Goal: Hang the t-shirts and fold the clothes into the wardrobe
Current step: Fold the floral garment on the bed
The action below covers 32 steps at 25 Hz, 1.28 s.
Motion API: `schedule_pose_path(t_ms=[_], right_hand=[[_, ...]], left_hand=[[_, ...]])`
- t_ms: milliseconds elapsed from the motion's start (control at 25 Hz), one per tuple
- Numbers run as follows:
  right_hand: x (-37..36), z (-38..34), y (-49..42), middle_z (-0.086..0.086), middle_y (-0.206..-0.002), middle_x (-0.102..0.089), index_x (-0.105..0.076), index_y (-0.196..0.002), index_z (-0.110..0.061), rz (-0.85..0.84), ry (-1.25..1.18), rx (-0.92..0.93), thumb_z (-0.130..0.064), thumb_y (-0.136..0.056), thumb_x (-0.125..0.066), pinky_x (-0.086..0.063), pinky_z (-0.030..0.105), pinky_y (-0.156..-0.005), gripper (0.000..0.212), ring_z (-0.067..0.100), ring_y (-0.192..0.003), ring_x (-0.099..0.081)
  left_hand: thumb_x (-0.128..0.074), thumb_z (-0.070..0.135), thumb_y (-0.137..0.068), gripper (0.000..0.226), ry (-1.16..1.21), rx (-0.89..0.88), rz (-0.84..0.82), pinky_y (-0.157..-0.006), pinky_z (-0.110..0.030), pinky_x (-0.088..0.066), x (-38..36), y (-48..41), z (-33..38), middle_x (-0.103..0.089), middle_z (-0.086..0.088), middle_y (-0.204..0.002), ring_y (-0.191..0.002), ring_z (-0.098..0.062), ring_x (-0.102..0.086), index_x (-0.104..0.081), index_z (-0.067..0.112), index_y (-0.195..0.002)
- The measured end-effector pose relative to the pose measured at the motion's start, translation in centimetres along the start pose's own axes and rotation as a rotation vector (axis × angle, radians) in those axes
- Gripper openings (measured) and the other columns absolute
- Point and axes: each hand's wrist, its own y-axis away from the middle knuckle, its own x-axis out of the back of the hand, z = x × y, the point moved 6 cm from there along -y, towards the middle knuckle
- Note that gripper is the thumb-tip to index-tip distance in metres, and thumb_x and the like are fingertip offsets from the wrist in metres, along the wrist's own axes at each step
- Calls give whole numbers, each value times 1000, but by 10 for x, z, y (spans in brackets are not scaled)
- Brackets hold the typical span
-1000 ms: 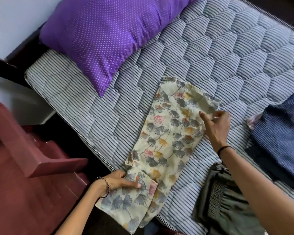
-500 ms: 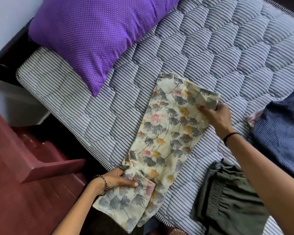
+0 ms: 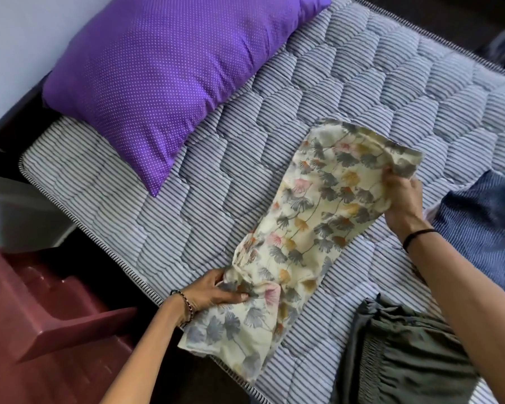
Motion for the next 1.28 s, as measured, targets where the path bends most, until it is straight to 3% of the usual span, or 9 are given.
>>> schedule_pose_path(t_ms=[160,240,440,600,720,800,880,1120,1280], right_hand=[[14,5,-14,-1,-89,-78,-70,-110,-9,13,-24,-81,-23,-94,-72,-62,31,-69,21,17,-81,-75],[22,6,-20,3,-89,-74,-69,-101,-8,50,6,-50,-9,-96,-66,-60,36,-75,6,23,-85,-71],[32,1,-37,8,-89,-68,-67,-89,-10,101,-25,-19,10,-93,-51,-59,30,-68,26,21,-76,-68],[39,-3,-57,15,-100,-67,-67,-99,-5,77,-118,-16,13,-90,-50,-56,46,-91,26,33,-97,-65],[52,0,-69,16,-106,-67,-67,-98,-6,104,-197,-35,13,-87,-53,-48,55,-106,26,38,-107,-63],[59,3,-74,17,-116,-71,-68,-110,3,92,-251,-52,2,-82,-67,-48,56,-108,28,40,-116,-65],[61,5,-73,20,-121,-72,-64,-123,9,39,-223,-61,-10,-75,-83,-52,54,-104,55,40,-114,-68],[62,-5,-71,7,-96,-73,-69,-102,-4,67,-164,-15,4,-91,-65,-63,33,-79,13,26,-95,-70],[56,-6,-70,-1,-82,-78,-70,-96,-5,36,-129,-32,-4,-92,-68,-61,26,-65,5,15,-75,-75]], left_hand=[[-84,45,-66,52,-107,-49,29,-76,2,-41,13,-24,30,-63,20,-108,-96,8,-59,-61,24,-107],[-80,48,-73,48,-149,-63,48,-82,-6,-46,19,-36,38,-70,13,-110,-99,0,-64,-67,22,-111],[-87,55,-61,64,-78,-119,182,-75,-23,-51,26,-63,65,-74,-5,-92,-87,-23,-70,-72,6,-99],[-79,22,-82,15,-69,-115,161,-60,-15,-49,12,-87,96,-71,5,-75,-64,-3,-67,-68,12,-84],[-80,23,-80,24,-50,-199,213,-78,-29,-59,4,-100,120,-75,6,-96,-89,-10,-71,-67,17,-100],[-79,22,-81,26,-53,-237,266,-81,-15,-52,3,-108,138,-67,10,-104,-104,-12,-63,-62,19,-102],[-76,17,-83,24,-64,-259,295,-66,-1,-43,1,-117,155,-61,14,-98,-99,-7,-60,-57,21,-97],[-81,18,-78,38,-35,-278,323,-66,-17,-52,-3,-138,199,-65,-5,-110,-87,-12,-62,-53,19,-105],[-77,7,-81,54,-20,-312,348,-52,-9,-48,-7,-149,232,-58,-10,-125,-82,-6,-57,-50,11,-128]])
